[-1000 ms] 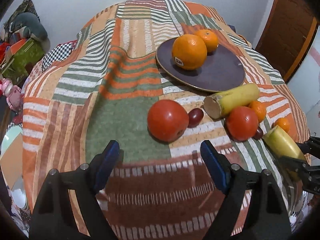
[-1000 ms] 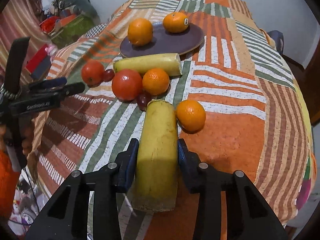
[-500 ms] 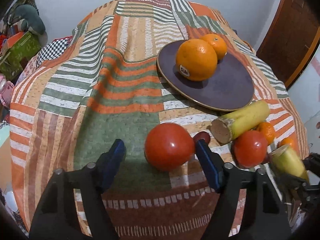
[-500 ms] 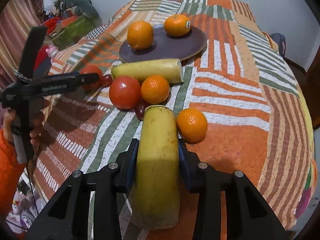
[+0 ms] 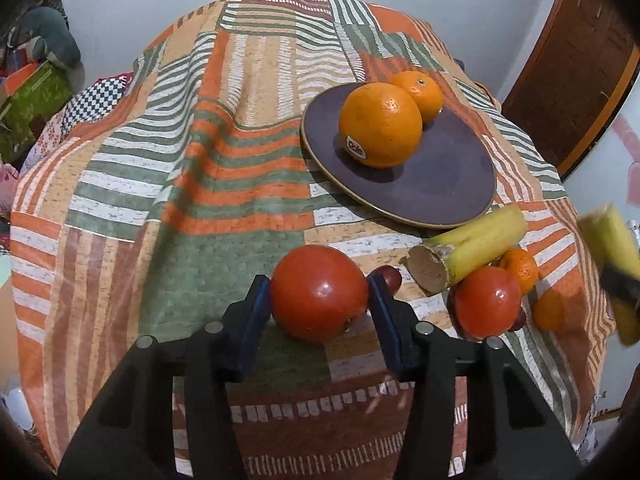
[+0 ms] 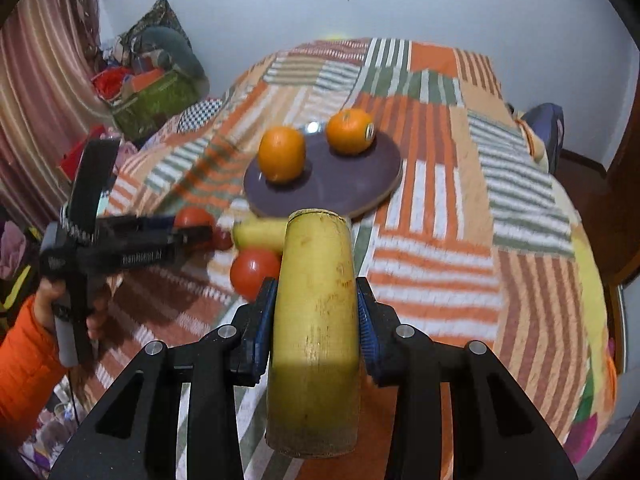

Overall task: Organize fruits
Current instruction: 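Lift the yellow squash with the right tool while the left tool grasps a red tomato, then lay the squash on the plate with the right tool while the left tool places the tomato there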

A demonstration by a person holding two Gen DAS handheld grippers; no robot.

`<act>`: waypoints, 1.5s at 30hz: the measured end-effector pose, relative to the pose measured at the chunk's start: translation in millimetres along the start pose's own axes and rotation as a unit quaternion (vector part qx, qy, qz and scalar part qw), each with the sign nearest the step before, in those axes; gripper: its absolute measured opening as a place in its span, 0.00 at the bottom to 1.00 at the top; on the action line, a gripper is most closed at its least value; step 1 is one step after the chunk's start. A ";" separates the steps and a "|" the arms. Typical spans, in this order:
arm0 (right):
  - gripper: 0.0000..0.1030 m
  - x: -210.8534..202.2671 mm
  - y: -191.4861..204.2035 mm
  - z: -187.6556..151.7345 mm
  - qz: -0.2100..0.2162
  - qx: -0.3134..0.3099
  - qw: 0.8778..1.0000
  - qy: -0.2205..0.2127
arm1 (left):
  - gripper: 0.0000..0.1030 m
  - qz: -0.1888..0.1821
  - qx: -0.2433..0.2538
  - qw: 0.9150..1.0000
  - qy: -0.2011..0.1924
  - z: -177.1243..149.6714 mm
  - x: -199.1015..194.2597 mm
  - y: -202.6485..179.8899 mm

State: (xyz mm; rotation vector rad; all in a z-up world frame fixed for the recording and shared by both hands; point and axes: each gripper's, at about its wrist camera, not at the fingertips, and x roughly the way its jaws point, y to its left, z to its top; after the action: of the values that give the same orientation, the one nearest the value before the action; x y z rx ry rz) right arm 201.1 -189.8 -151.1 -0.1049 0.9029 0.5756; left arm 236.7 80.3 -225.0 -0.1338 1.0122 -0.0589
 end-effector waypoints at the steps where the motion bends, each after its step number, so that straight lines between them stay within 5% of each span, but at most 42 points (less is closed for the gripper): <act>1: 0.33 -0.1 -2.1 5.3 0.000 0.001 1.000 -0.005 | 0.48 -0.001 -0.001 1.000 -0.003 1.1 -2.6 0.9; 18: 0.33 35.4 -9.9 88.3 -0.004 -0.023 0.999 -0.046 | 0.48 -0.028 0.008 0.998 -0.047 52.4 -23.5 -13.6; 30: 0.33 92.5 -7.2 113.1 0.015 -0.045 0.999 -0.015 | 0.48 -0.050 0.024 0.998 -0.009 60.9 19.4 -32.5; 45: 0.33 136.4 -12.7 103.1 0.033 -0.054 0.997 0.053 | 0.50 -0.040 0.020 0.999 -0.013 70.5 29.1 -32.1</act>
State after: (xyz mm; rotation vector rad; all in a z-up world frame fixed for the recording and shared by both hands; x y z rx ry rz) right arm 346.5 -109.1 -193.0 -0.2046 0.9821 0.6858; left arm 312.3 51.2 -208.2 -0.1387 0.9782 -0.1491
